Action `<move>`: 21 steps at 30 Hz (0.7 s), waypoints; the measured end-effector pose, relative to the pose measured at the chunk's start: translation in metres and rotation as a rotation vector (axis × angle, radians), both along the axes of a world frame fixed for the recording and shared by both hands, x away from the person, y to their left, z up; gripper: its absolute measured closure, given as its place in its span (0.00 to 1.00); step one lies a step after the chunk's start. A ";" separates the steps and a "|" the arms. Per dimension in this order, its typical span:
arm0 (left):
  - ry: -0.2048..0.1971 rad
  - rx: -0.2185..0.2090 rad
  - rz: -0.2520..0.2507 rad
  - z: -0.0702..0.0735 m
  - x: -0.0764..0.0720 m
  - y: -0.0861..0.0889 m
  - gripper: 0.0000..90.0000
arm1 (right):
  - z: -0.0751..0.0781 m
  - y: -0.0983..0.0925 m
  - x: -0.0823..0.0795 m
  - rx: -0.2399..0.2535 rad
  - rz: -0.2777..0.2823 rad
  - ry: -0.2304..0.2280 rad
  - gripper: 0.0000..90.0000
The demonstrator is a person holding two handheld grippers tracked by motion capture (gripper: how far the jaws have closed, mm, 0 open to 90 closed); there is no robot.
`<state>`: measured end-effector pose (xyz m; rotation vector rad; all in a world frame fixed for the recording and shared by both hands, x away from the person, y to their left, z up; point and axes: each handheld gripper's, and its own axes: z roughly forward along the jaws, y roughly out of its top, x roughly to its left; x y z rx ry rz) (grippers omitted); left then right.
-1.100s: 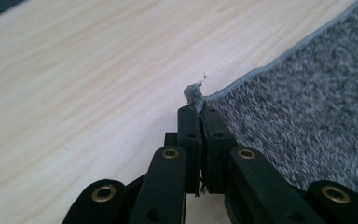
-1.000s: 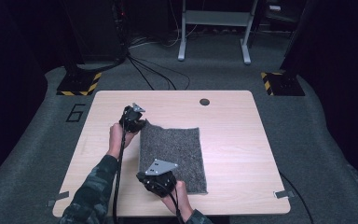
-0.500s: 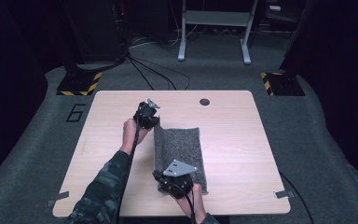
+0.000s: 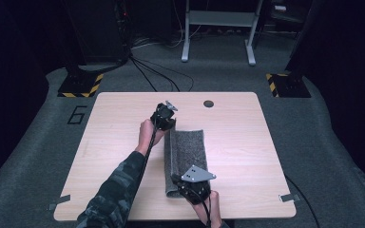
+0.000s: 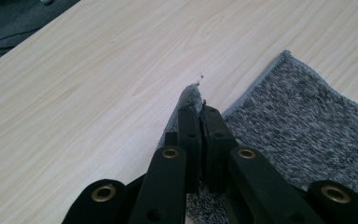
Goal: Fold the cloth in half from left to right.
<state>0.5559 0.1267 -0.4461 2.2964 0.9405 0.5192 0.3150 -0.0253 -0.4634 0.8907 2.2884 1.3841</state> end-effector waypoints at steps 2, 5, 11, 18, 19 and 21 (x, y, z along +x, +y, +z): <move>0.003 0.006 -0.003 -0.001 0.000 -0.003 0.97 | -0.002 -0.003 -0.001 0.007 -0.018 0.007 0.97; 0.004 0.015 -0.008 -0.001 0.001 -0.006 0.97 | -0.005 -0.008 -0.001 0.006 -0.031 0.011 0.97; 0.006 0.008 -0.004 -0.001 0.003 -0.012 0.97 | -0.005 -0.012 -0.001 -0.014 -0.047 0.007 0.97; 0.012 0.027 -0.014 -0.001 0.006 -0.018 0.97 | -0.005 -0.017 -0.003 -0.012 -0.068 -0.007 0.97; 0.017 0.024 -0.014 -0.002 0.007 -0.019 0.97 | -0.006 -0.018 -0.003 -0.011 -0.076 -0.013 0.97; 0.021 0.025 -0.016 -0.003 0.008 -0.021 0.97 | -0.007 -0.020 -0.004 -0.023 -0.088 -0.017 0.97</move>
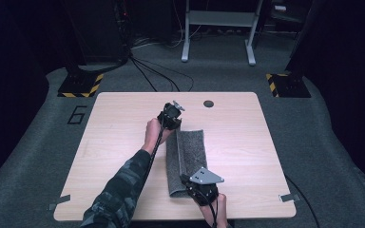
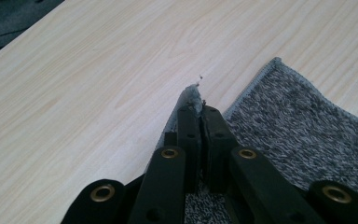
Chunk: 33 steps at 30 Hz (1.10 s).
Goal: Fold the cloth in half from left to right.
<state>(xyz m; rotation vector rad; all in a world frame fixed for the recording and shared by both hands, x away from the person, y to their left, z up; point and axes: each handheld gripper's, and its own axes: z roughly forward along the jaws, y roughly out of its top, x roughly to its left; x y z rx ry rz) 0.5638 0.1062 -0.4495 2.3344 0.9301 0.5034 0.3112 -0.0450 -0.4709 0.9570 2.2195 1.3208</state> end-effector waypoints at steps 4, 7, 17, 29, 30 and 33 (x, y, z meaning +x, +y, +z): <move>0.005 0.003 -0.011 -0.002 0.002 -0.005 0.96 | -0.004 -0.003 -0.002 -0.025 -0.012 -0.002 0.97; 0.008 -0.001 -0.018 -0.004 0.003 -0.009 0.96 | -0.006 -0.006 -0.002 -0.029 -0.024 0.004 0.97; 0.012 -0.007 -0.053 -0.006 0.003 -0.028 0.96 | -0.006 -0.012 -0.007 -0.047 -0.044 0.003 0.96; 0.044 0.000 -0.080 -0.019 0.003 -0.051 0.96 | -0.015 -0.024 -0.011 -0.055 -0.079 0.037 0.96; 0.051 -0.001 -0.078 -0.021 0.003 -0.052 0.96 | -0.017 -0.026 -0.011 -0.058 -0.087 0.039 0.96; 0.054 -0.005 -0.080 -0.022 0.003 -0.054 0.96 | -0.019 -0.028 -0.011 -0.055 -0.087 0.048 0.96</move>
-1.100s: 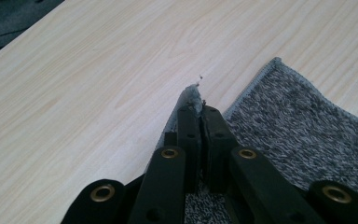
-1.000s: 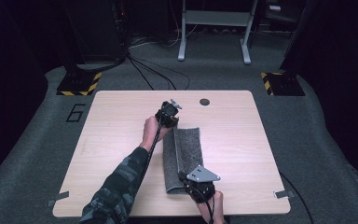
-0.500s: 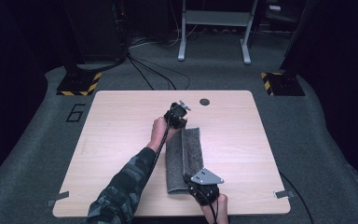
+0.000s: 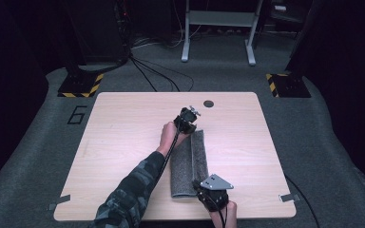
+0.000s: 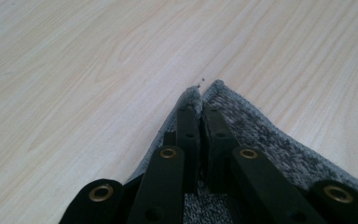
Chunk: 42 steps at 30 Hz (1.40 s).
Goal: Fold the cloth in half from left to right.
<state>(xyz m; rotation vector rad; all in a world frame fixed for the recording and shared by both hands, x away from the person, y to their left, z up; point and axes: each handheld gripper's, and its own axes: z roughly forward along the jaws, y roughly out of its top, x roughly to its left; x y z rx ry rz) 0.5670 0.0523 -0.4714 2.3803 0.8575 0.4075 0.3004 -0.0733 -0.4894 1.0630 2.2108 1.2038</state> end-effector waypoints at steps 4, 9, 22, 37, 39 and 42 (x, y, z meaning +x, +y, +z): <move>0.010 -0.022 0.004 -0.002 0.001 -0.003 0.90 | -0.001 -0.003 -0.001 -0.003 -0.012 0.010 0.95; 0.026 -0.073 0.053 -0.001 0.003 0.002 0.48 | -0.005 -0.008 -0.001 -0.022 -0.039 0.046 0.87; 0.029 -0.116 0.092 0.009 -0.014 0.042 0.24 | -0.012 -0.042 0.003 -0.048 -0.149 0.133 0.60; 0.057 -0.062 0.021 -0.013 -0.118 0.080 0.19 | -0.022 -0.039 0.023 -0.093 -0.149 0.192 0.29; 0.064 -0.062 0.000 -0.017 -0.138 0.081 0.19 | -0.022 -0.040 0.022 -0.095 -0.156 0.195 0.28; 0.061 -0.072 -0.032 -0.023 -0.169 0.083 0.19 | -0.025 -0.040 0.021 -0.094 -0.161 0.191 0.26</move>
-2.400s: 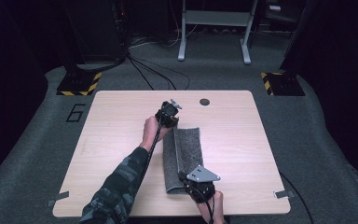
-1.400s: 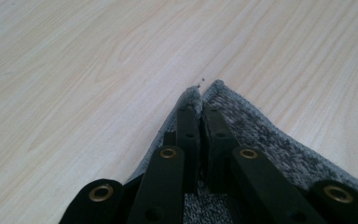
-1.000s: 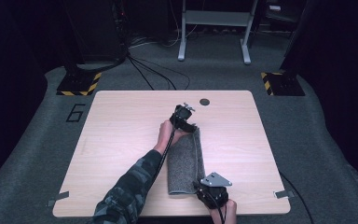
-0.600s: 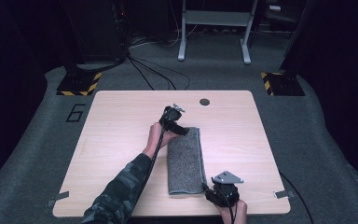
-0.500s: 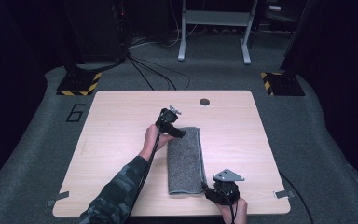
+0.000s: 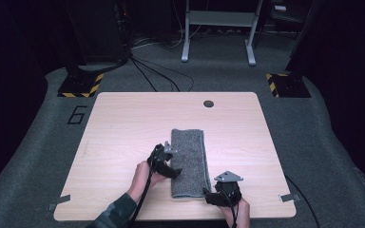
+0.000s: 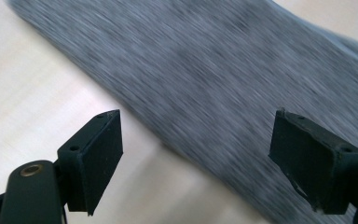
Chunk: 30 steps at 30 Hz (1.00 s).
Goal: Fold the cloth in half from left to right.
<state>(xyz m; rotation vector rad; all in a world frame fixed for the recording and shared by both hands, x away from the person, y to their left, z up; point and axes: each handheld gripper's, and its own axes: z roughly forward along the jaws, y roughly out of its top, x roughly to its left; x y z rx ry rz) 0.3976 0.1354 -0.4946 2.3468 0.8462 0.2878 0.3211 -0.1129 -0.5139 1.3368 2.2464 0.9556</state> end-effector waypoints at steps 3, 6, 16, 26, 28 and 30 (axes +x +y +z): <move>0.011 0.020 -0.038 -0.005 -0.023 0.000 0.18 | -0.002 0.004 -0.001 -0.004 0.005 0.005 0.23; -0.005 0.057 -0.034 -0.012 -0.036 0.002 0.18 | -0.004 0.010 -0.001 -0.017 0.012 0.012 0.21; -0.032 0.056 0.002 -0.017 -0.048 0.009 0.17 | -0.007 0.015 -0.003 -0.038 0.060 0.029 0.16; -0.027 -0.010 0.078 0.001 -0.021 0.029 0.11 | 0.019 -0.001 0.027 0.008 0.115 -0.016 0.02; -0.011 -0.028 0.099 0.005 -0.007 0.035 0.10 | 0.024 -0.003 0.042 0.012 0.125 -0.023 0.00; 0.006 -0.035 0.101 0.008 0.001 0.038 0.08 | 0.031 -0.006 0.063 0.028 0.133 -0.014 0.00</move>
